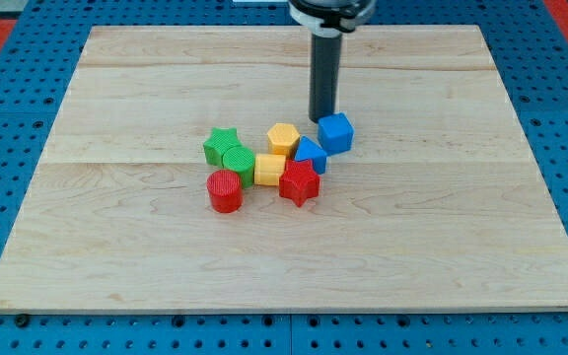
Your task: Move the blue cube to the bottom right of the green circle
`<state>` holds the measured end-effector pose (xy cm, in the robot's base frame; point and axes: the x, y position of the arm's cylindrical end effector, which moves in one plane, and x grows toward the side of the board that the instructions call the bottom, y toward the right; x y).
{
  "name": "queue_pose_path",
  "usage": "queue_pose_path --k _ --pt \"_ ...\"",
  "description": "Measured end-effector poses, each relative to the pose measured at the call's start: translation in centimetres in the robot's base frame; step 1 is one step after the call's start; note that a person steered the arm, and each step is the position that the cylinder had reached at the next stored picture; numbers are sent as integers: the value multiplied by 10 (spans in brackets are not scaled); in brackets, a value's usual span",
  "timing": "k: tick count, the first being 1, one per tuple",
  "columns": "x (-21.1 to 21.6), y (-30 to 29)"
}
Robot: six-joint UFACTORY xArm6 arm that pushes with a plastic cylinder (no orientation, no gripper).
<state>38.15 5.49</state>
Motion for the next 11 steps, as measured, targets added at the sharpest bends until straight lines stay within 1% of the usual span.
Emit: queue_pose_path --k 1,2,3,4,5,6,7,8,9,10,11 --pt "49 34" --pt "75 74" --pt "117 85" --pt "135 52" --pt "112 96" --pt "90 84" --pt "119 33" --pt "124 -10" --pt "131 -13" --pt "149 -4" --pt "154 -42"
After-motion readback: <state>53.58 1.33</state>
